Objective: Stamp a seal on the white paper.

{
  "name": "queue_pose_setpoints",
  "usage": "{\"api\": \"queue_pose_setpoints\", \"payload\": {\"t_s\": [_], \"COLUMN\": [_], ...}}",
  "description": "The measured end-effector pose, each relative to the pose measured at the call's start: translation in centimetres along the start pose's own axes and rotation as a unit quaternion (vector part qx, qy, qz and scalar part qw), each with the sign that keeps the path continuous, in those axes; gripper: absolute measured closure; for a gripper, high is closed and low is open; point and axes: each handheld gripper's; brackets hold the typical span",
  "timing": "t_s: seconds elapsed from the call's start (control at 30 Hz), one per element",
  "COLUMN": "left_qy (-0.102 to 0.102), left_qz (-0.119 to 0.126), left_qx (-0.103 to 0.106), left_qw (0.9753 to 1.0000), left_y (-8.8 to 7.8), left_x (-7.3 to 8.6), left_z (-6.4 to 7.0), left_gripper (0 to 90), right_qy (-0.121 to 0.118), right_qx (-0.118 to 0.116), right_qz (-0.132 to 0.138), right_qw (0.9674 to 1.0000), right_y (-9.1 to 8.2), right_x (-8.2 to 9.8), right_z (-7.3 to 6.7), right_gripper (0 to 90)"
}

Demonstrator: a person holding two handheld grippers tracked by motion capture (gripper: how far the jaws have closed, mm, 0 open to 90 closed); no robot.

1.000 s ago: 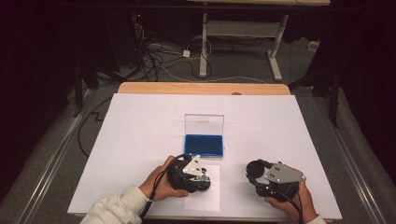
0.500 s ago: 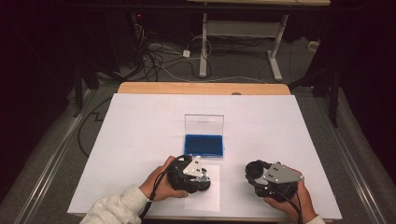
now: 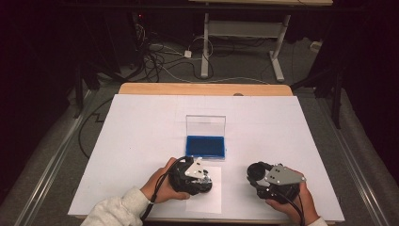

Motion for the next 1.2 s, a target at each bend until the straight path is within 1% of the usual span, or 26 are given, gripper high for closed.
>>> {"api": "queue_pose_setpoints", "payload": {"t_s": [0.3,0.47,0.67,0.8,1.2], "left_qy": [-0.005,-0.006,-0.005,-0.009,-0.007], "left_qz": [-0.004,-0.005,-0.006,-0.004,-0.006], "left_qx": [0.005,0.005,0.005,0.005,0.002], "left_qw": [1.0,1.0,1.0,0.9999,1.0], "left_y": [0.03,0.04,0.06,0.09,0.1], "left_x": [-0.03,-0.07,-0.07,-0.03,-0.05], "left_z": [-0.12,-0.11,-0.1,-0.09,0.0], "left_gripper": [54.5,54.5,54.5,54.5,54.4], "right_qy": [0.002,0.002,0.003,0.003,0.003], "right_qx": [-0.001,-0.002,-0.002,-0.002,-0.005], "right_qz": [-0.006,-0.003,-0.004,-0.004,-0.004], "right_qw": [1.0,1.0,1.0,1.0,1.0], "right_y": [0.05,-0.03,-0.03,-0.05,-0.06], "right_x": [0.04,-0.09,-0.08,-0.09,-0.09], "right_z": [0.04,-0.03,0.02,0.0,0.0], "right_gripper": [38.3,38.3,38.3,38.3,38.3]}}
Point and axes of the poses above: each handheld gripper's, and its own axes: y roughly forward along the jaws, x roughly out of its underside, z roughly to its right, and after that the axes turned 14 degrees about -x, right-handed
